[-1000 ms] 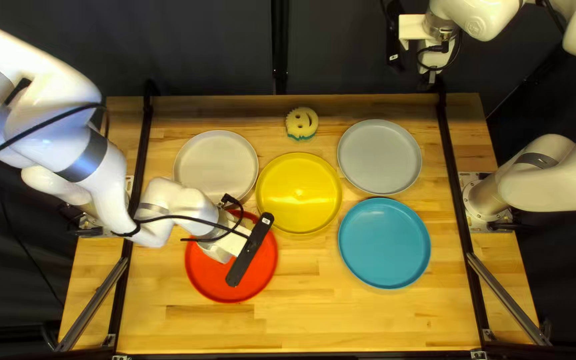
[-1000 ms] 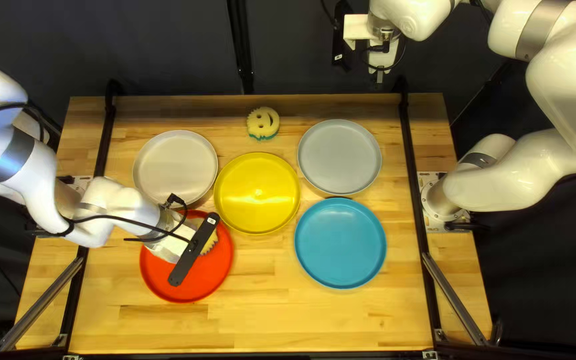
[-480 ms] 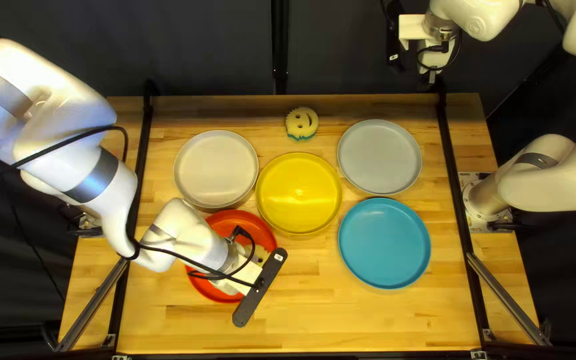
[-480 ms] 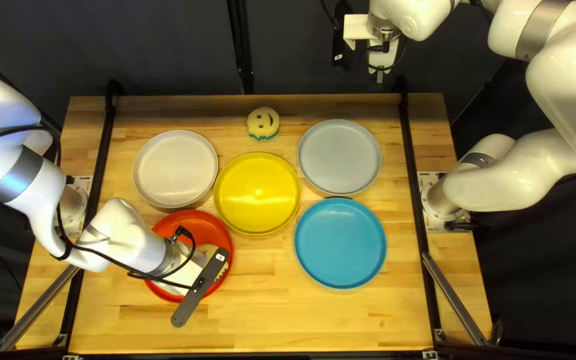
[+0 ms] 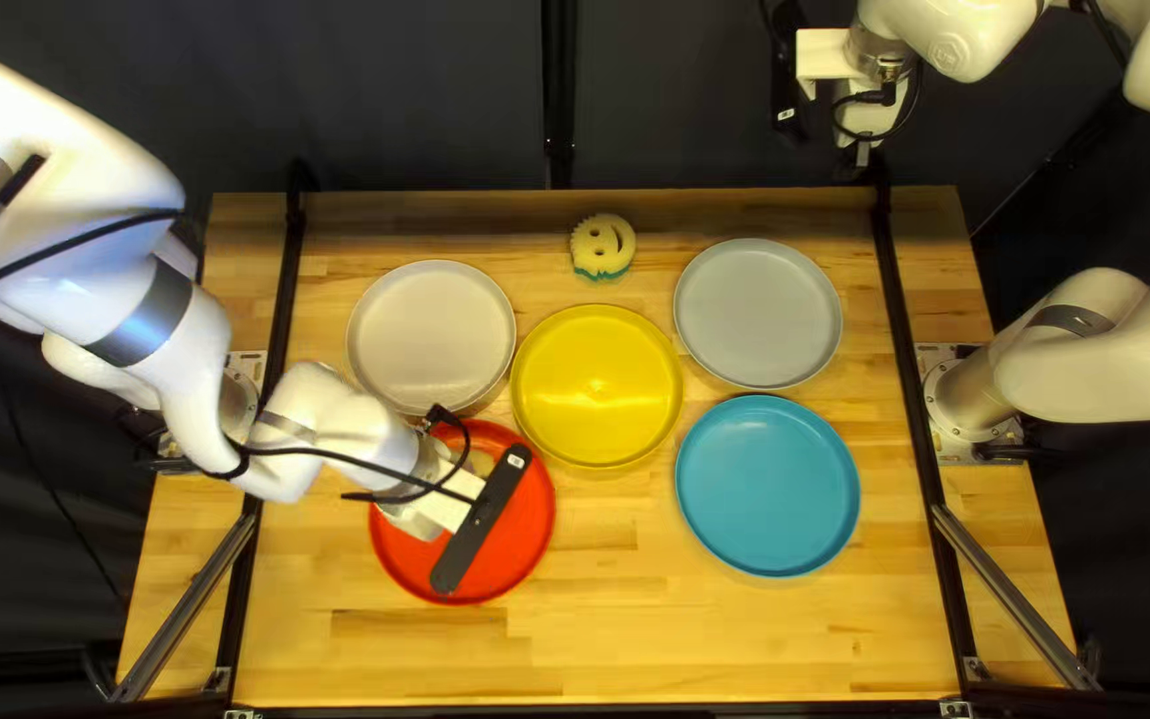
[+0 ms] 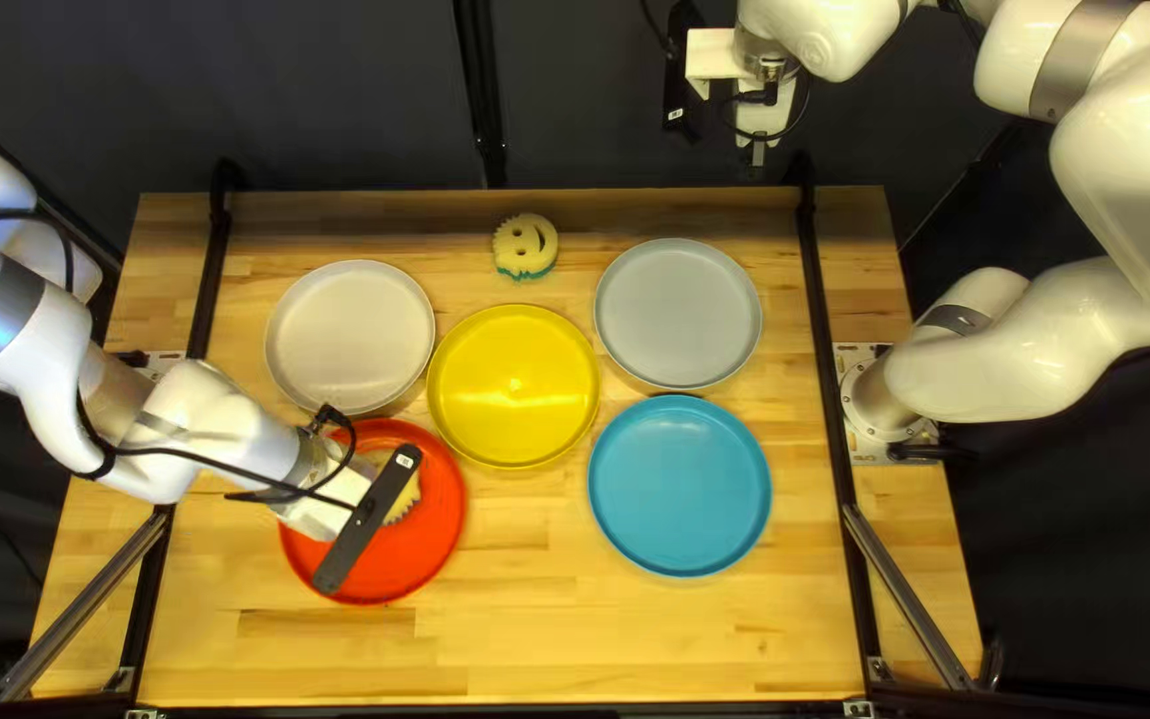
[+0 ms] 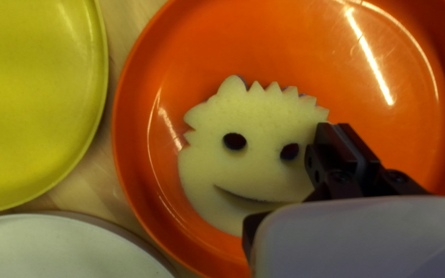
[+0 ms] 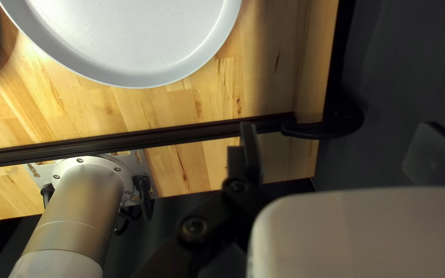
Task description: Pick up sponge and scrub the plate
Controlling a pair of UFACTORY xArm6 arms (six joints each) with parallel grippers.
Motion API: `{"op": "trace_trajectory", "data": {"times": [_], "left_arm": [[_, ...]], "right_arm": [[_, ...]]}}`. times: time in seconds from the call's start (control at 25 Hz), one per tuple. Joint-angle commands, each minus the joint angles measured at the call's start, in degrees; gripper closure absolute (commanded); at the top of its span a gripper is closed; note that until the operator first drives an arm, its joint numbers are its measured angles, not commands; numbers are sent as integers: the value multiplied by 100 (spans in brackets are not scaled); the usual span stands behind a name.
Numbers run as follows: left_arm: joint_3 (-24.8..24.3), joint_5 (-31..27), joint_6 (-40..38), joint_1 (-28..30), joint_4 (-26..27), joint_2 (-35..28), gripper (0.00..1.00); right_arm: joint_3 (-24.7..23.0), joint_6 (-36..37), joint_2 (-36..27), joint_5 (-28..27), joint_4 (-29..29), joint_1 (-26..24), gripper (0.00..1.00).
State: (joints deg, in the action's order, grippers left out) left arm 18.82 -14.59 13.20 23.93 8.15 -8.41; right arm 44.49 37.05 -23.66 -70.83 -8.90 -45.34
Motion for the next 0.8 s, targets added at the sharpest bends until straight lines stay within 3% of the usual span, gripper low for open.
{"op": "trace_trajectory", "data": {"times": [0.04,0.48,0.56,0.8], "left_arm": [[439,-45,-427,215,-260,278,100],[1460,155,-1423,762,-1162,1184,100],[1447,190,-1477,801,-1220,1194,100],[814,312,-1051,750,-737,788,100]], "right_arm": [[0,0,0,0,0,0,0],[0,0,0,0,0,0,0],[0,0,0,0,0,0,0],[0,0,0,0,0,0,0]]}}
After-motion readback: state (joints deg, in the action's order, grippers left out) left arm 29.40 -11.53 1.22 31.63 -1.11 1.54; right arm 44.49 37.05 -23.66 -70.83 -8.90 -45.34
